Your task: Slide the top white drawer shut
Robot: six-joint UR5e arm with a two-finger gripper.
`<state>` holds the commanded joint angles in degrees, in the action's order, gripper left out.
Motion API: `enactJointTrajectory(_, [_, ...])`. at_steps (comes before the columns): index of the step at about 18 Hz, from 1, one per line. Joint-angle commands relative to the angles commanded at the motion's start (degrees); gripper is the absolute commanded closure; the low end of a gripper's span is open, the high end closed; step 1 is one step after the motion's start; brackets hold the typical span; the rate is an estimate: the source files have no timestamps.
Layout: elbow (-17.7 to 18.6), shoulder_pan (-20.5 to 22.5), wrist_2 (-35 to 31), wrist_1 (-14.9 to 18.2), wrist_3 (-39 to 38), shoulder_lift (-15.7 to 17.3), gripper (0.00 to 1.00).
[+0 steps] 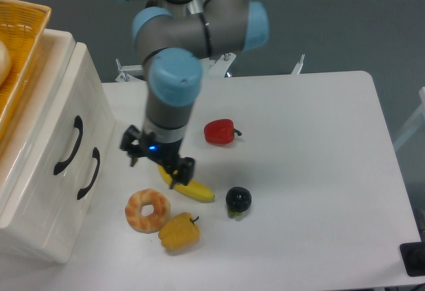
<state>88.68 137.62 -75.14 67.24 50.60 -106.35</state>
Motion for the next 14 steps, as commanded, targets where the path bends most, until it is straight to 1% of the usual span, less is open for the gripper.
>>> enactJointTrajectory(2, [-0.6, 2.3, -2.5, 0.3, 4.7, 0.2, 0.00])
enactJointTrajectory(4, [-1.1, 3.6, -4.7, 0.1, 10.4, 1.5, 0.00])
enactJointTrajectory(6, [-1.8, 4.6, -5.4, 0.3, 15.8, 1.6, 0.00])
enactJointTrajectory(9, [-1.9, 6.2, -6.2, 0.3, 21.6, 2.4, 0.00])
enactJointTrajectory(14, [-1.7, 12.0, -7.0, 0.4, 30.1, 4.3, 0.00])
